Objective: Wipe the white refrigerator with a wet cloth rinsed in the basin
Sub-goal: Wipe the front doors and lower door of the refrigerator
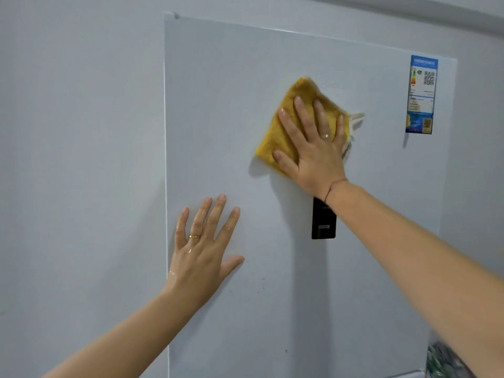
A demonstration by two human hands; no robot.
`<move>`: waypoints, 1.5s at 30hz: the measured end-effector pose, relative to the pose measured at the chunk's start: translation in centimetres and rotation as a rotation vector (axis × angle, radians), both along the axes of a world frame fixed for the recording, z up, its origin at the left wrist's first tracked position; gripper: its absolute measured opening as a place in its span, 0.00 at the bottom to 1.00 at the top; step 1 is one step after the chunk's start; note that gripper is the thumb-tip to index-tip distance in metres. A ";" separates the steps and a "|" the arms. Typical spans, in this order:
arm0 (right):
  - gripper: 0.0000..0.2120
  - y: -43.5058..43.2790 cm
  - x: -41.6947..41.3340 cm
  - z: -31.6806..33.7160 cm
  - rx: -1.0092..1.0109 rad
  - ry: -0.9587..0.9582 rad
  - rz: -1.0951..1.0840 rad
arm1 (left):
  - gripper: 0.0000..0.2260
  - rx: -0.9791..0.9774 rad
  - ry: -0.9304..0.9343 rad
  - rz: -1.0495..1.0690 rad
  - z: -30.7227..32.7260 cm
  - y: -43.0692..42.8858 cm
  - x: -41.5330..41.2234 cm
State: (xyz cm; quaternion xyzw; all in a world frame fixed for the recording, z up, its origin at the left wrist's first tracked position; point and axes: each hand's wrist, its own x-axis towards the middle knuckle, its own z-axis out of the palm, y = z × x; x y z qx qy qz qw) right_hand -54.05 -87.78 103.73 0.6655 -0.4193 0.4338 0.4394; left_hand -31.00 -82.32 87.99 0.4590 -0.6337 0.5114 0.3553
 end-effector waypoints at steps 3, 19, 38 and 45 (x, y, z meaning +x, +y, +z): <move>0.33 0.4 1.0 4.7 0.020 -0.049 0.006 | 0.40 0.000 0.016 0.017 -0.2 0.3 1.1; 0.30 1.3 7.9 -11.6 -0.052 0.007 0.027 | 0.38 0.152 0.194 -0.037 -3.7 1.9 5.2; 0.31 3.5 9.8 -29.7 0.057 0.408 0.103 | 0.29 0.400 0.223 -0.250 -7.1 4.0 6.5; 0.31 3.0 12.0 -17.4 -0.050 0.320 0.071 | 0.30 0.444 0.247 -0.256 -7.8 3.8 8.6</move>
